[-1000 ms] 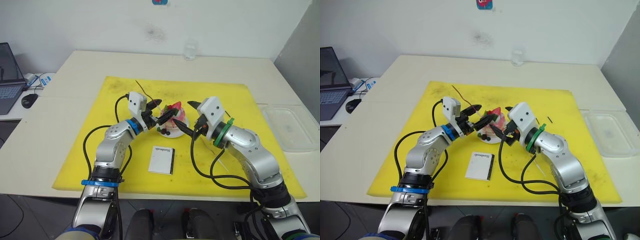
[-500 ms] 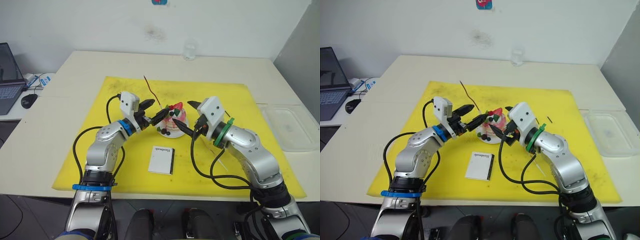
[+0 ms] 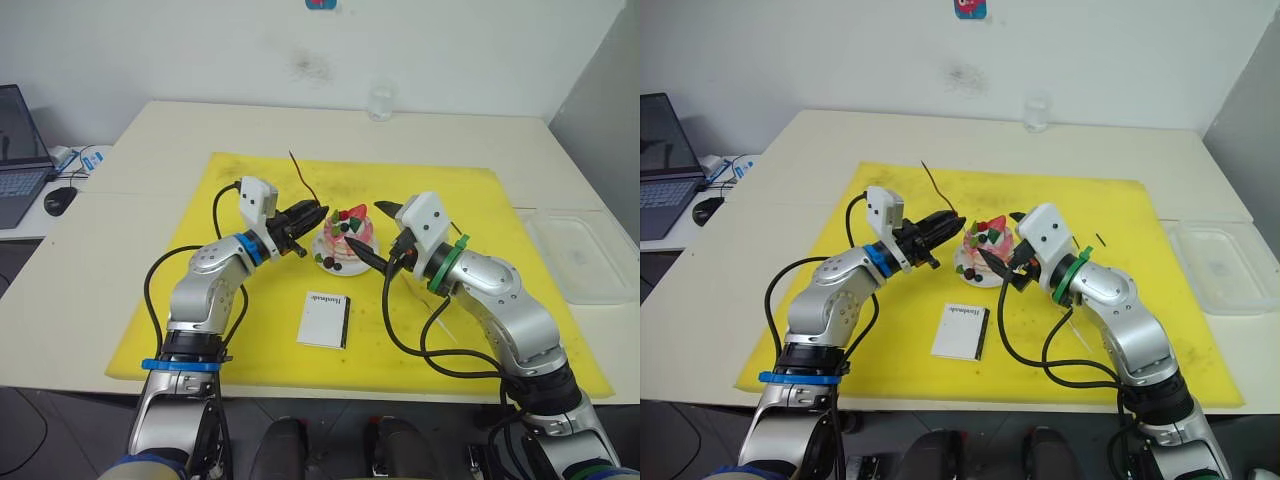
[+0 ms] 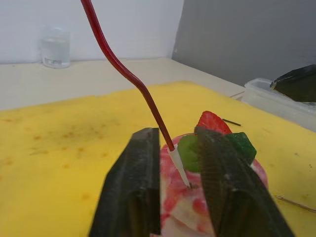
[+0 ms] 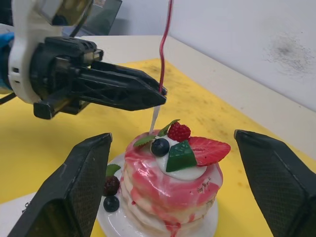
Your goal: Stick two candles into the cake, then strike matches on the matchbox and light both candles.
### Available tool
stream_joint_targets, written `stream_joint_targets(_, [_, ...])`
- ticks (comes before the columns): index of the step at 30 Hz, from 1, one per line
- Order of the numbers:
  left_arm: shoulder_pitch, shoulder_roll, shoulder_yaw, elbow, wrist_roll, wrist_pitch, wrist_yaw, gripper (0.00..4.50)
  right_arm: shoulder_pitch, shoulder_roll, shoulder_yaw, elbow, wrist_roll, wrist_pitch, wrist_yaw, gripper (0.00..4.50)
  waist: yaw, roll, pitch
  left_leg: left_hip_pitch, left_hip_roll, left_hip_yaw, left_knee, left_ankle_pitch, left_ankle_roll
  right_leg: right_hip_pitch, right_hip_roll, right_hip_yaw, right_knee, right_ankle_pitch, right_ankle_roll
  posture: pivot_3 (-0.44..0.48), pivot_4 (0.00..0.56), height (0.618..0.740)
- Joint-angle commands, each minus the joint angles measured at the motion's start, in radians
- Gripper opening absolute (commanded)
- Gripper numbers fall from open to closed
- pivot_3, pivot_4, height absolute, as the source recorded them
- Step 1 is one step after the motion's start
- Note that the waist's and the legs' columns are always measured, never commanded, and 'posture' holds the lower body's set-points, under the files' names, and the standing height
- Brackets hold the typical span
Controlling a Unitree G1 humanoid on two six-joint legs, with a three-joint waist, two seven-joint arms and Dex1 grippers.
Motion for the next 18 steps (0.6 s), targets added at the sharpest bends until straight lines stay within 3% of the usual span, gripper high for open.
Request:
stream_joint_targets(1, [-0.021, -0.002, 0.002, -0.013, 0.003, -0.024, -0.009, 0.93, -0.014, 0.0, -0.028, -0.029, 0.002, -0.022, 0.001, 4.18, -0.002, 0.0, 0.0, 0.0, 0.0, 0.0, 0.0, 0.0, 0.0, 0.0, 0.0, 0.0, 0.0, 0.0, 0.0, 0.0, 0.15, 0.74])
stream_joint_targets(18, [-0.015, 0.005, -0.022, -0.005, 0.028, -0.033, -0.039, 0.93, -0.01, 0.001, -0.032, -0.032, 0.0, -0.025, -0.004, 4.18, -0.002, 0.0, 0.0, 0.0, 0.0, 0.0, 0.0, 0.0, 0.0, 0.0, 0.0, 0.0, 0.0, 0.0, 0.0, 0.0, 0.15, 0.74])
